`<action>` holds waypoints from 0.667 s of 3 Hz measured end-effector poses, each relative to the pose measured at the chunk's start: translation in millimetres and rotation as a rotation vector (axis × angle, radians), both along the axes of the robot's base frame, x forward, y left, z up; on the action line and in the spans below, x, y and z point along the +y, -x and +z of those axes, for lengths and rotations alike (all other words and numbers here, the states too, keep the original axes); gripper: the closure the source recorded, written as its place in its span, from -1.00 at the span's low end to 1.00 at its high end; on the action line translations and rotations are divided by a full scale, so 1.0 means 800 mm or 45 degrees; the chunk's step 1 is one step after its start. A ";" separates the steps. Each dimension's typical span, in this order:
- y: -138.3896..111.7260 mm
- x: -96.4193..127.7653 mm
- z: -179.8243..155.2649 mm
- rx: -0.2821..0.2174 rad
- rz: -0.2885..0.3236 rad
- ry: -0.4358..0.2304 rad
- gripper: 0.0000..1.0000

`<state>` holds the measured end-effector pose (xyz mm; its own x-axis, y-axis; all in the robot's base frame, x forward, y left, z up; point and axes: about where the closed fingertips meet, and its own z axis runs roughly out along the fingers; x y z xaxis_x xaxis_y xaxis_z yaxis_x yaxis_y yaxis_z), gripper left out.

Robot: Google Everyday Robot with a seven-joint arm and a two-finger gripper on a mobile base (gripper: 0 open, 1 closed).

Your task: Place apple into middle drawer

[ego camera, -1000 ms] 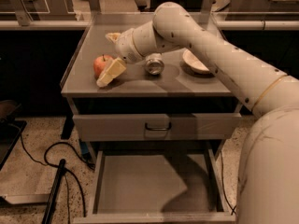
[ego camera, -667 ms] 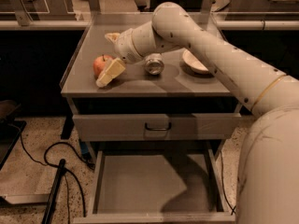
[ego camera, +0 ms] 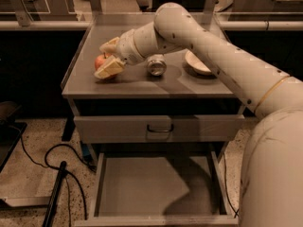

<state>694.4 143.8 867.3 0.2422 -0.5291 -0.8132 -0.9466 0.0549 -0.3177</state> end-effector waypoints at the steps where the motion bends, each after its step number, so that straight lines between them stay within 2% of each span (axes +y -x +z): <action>1: 0.000 0.000 0.000 0.000 0.000 0.000 0.27; 2: 0.000 0.000 0.000 0.000 0.000 0.000 0.73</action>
Offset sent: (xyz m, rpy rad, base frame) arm 0.0000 0.0000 0.0000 0.0000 0.0000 0.0000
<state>694.4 143.9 867.2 0.2422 -0.5291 -0.8132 -0.9466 0.0548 -0.3176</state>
